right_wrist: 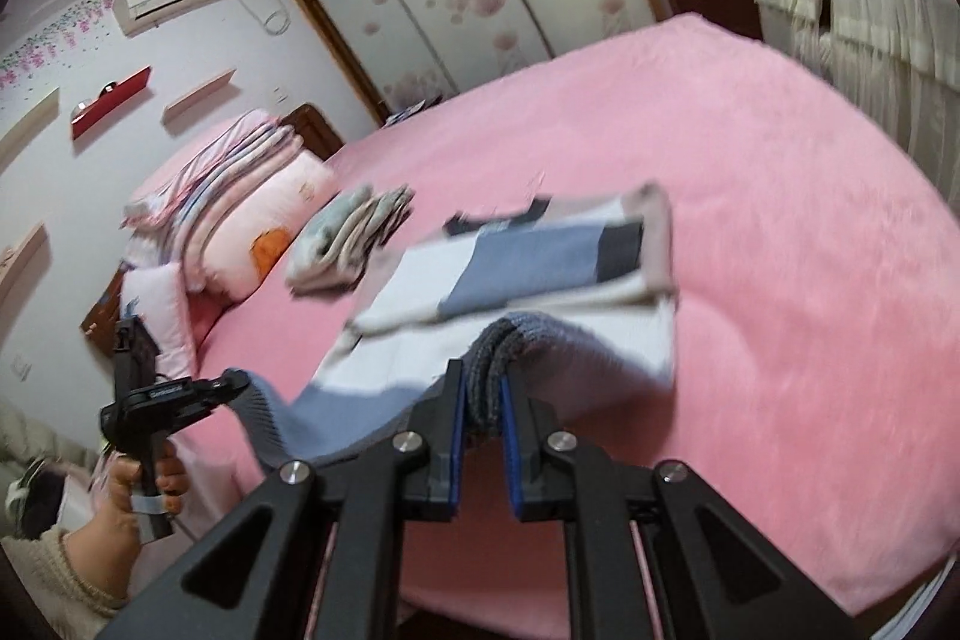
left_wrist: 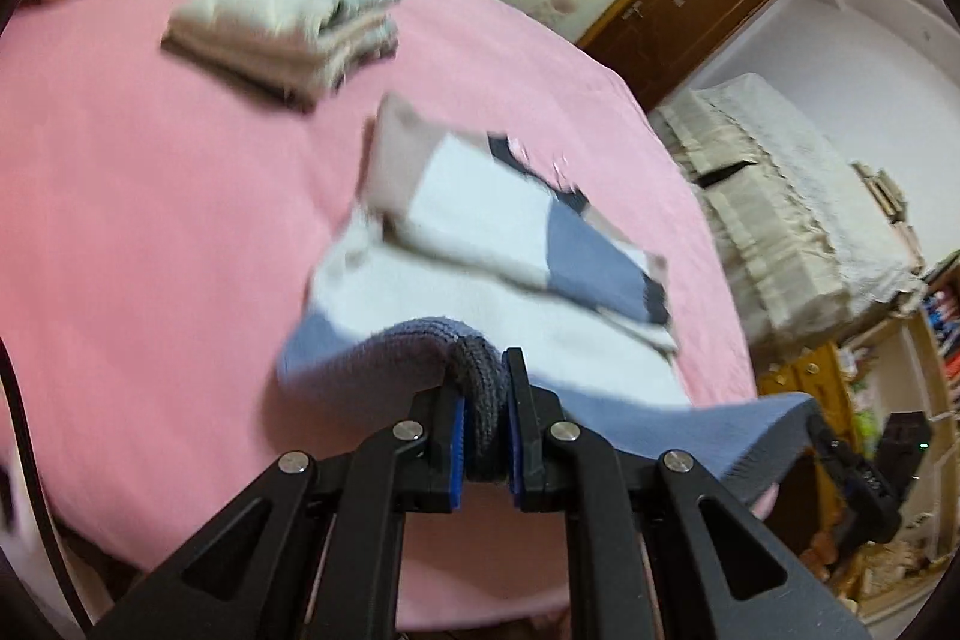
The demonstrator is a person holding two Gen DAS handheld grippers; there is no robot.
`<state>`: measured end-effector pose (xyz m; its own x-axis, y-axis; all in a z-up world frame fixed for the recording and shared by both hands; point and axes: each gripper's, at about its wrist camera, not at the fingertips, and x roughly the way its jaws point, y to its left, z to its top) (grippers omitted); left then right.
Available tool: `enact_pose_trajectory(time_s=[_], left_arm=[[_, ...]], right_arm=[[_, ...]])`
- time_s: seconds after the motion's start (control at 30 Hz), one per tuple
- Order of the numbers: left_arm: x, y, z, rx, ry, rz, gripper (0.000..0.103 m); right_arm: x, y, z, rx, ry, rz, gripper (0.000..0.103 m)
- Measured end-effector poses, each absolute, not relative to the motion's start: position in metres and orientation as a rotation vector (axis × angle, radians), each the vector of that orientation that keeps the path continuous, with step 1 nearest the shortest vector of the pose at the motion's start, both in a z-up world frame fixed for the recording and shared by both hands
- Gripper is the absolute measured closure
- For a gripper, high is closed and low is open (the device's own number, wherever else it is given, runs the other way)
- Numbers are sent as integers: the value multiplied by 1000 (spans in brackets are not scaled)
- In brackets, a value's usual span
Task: Fold small clothes
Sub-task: 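Lift the hem with both grippers and fold it over toward the collar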
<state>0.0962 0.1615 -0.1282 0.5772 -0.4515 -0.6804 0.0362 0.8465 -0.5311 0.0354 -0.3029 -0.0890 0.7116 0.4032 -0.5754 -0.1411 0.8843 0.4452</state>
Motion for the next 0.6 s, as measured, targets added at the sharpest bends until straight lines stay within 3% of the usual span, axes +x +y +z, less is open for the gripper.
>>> enact_pose_trajectory(time_s=[0.27,0.6], left_arm=[[220,140,-103,-420,881,-189,95],[346,116,-157,-361,977,-84,94]], right_arm=[[138,-321,-88,427,701,189,93],[268,-335,-147,476,806,84,93]])
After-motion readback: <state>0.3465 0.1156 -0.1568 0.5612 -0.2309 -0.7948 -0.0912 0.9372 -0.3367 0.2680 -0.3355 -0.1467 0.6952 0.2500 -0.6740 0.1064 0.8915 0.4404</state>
